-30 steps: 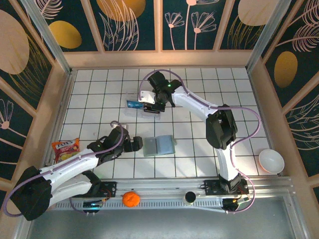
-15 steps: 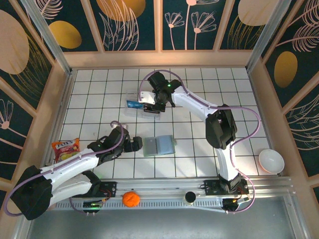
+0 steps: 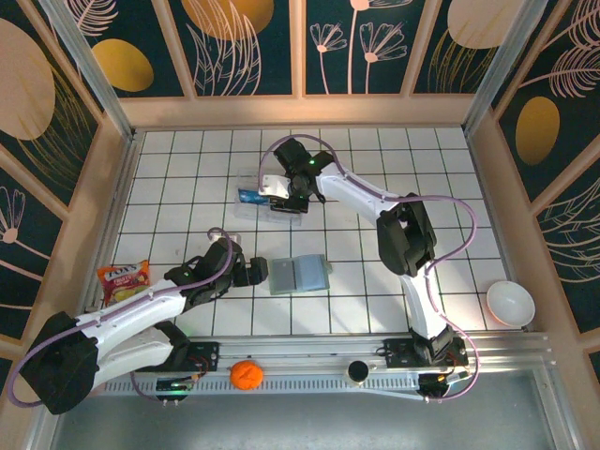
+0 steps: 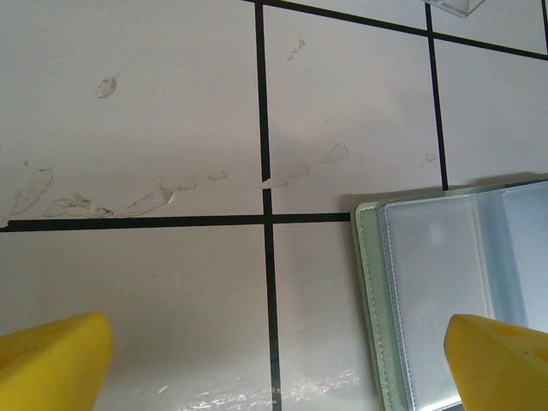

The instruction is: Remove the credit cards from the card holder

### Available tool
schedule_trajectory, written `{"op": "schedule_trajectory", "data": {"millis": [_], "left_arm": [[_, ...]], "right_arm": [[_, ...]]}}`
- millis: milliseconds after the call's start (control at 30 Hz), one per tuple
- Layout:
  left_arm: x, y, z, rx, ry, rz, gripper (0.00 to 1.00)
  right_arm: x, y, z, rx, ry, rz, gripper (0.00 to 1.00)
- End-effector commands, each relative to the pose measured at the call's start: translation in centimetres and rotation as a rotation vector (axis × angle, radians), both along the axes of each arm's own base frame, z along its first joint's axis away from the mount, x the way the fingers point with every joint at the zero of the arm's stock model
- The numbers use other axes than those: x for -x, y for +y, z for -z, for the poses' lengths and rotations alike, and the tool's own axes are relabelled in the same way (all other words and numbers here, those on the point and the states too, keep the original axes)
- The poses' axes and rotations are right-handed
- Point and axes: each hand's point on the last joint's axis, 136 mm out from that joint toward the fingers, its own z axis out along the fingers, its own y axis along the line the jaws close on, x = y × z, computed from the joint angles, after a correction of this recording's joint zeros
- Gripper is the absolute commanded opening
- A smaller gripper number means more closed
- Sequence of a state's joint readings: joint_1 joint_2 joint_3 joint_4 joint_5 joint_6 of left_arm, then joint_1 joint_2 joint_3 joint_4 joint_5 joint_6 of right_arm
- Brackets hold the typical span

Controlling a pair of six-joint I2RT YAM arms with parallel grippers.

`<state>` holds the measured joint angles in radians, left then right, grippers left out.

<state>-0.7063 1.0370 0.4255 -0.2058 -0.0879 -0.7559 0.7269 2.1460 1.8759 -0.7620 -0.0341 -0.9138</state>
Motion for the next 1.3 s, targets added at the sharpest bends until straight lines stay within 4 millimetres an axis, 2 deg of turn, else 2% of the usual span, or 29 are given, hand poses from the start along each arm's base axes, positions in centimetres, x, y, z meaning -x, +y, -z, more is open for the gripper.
{"op": "schedule_trajectory", "data": {"millis": [0,367,500,600,700,800,967,1067,1133,1267], "left_arm": [[-0.1,0.2,0.2,-0.004,0.002,-0.008,0.99],[0.0,0.2,0.7,-0.001,0.010,-0.005,0.99],[0.0,0.1,0.7,0.006,0.010,-0.003,0.99],[0.0,-0.1,0.6,0.013,0.007,0.000,0.99],[0.0,-0.2,0.5,0.019,0.003,0.001,0.99],[-0.1,-0.2,0.4,0.029,-0.003,-0.001,0.99],[-0.3,-0.4,0.1,0.061,-0.025,-0.017,0.99],[-0.7,-0.3,-0.4,0.073,-0.054,-0.035,0.99],[-0.9,-0.2,-0.7,0.084,-0.072,-0.050,0.99],[-0.9,0.1,-0.9,0.106,-0.094,-0.072,0.99]], "right_arm": [[-0.9,0.1,-0.2,0.004,-0.015,0.027,0.00],[-0.6,0.3,1.1,0.014,0.012,0.023,0.00],[-0.7,0.5,0.7,0.002,0.006,0.028,0.21],[-1.0,1.3,-1.4,-0.058,-0.026,0.033,0.29],[-1.2,2.2,-4.4,-0.152,-0.058,0.045,0.35],[-1.5,2.8,-7.4,-0.252,-0.095,0.082,0.36],[-2.3,3.1,-11.7,-0.474,-0.144,0.241,0.37],[-0.9,3.3,-13.1,-0.626,-0.087,0.353,0.37],[0.4,3.0,-12.9,-0.692,-0.050,0.452,0.37],[4.9,1.9,-9.3,-0.676,0.055,0.586,0.37]]}}
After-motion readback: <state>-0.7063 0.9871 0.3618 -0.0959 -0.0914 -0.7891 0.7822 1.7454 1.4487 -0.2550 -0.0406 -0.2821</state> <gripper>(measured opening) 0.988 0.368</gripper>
